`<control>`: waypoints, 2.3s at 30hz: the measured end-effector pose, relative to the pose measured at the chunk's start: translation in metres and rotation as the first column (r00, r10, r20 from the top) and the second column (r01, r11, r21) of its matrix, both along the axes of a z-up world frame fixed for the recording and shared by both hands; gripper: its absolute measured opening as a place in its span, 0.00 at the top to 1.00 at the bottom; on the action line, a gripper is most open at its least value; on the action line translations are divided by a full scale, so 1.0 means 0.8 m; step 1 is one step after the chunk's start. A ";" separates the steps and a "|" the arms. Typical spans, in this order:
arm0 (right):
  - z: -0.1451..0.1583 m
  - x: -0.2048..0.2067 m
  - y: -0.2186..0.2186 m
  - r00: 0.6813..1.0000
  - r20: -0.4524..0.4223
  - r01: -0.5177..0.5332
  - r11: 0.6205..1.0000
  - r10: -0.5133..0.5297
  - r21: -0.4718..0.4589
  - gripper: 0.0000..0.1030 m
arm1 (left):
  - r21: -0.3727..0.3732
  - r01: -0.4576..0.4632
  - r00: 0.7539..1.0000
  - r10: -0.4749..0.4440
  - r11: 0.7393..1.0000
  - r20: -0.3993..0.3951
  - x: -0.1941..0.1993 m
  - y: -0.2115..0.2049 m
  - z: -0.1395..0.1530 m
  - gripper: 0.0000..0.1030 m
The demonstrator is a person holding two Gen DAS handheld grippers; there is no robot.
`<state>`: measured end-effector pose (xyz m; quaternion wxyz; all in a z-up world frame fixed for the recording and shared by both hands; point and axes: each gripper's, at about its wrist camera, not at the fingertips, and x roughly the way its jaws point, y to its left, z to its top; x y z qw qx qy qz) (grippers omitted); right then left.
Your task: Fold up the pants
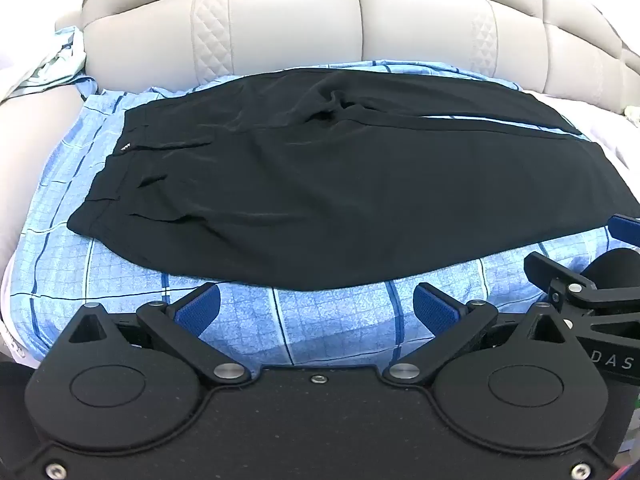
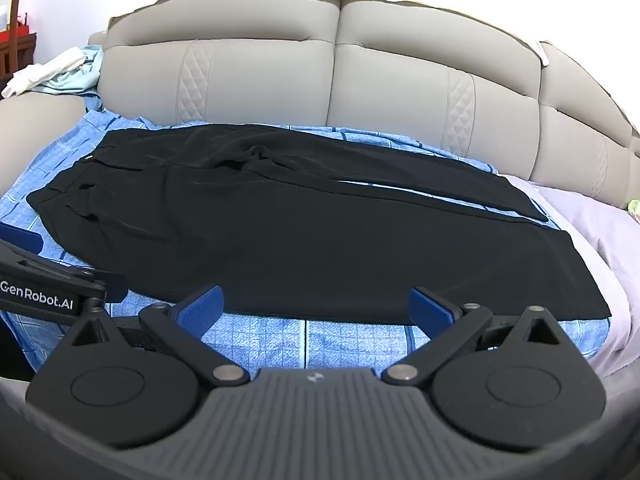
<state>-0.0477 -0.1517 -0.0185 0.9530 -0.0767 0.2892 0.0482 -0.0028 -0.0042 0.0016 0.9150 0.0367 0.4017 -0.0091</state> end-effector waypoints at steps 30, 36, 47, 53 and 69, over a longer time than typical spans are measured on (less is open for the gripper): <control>0.000 0.005 0.003 1.000 0.002 0.002 1.000 -0.002 -0.024 0.00 | -0.042 -0.040 0.999 0.038 0.998 -0.037 0.012 0.015 -0.009 0.00; 0.001 0.006 0.005 1.000 0.000 -0.002 1.000 0.002 -0.027 0.00 | -0.043 -0.040 0.999 0.039 0.998 -0.037 0.012 0.015 -0.009 0.00; 0.000 0.007 0.008 1.000 0.003 -0.003 0.999 0.003 -0.035 0.00 | -0.045 -0.044 0.998 0.042 0.998 -0.035 0.012 0.018 -0.011 0.00; -0.001 0.005 0.009 1.000 0.005 -0.004 0.999 0.004 -0.037 0.00 | -0.049 -0.041 0.999 0.039 0.998 -0.035 0.013 0.019 -0.010 0.00; 0.000 0.005 0.009 1.000 0.005 0.000 0.999 0.001 -0.038 0.00 | -0.034 -0.042 0.998 0.041 0.999 -0.038 0.011 0.020 -0.009 0.00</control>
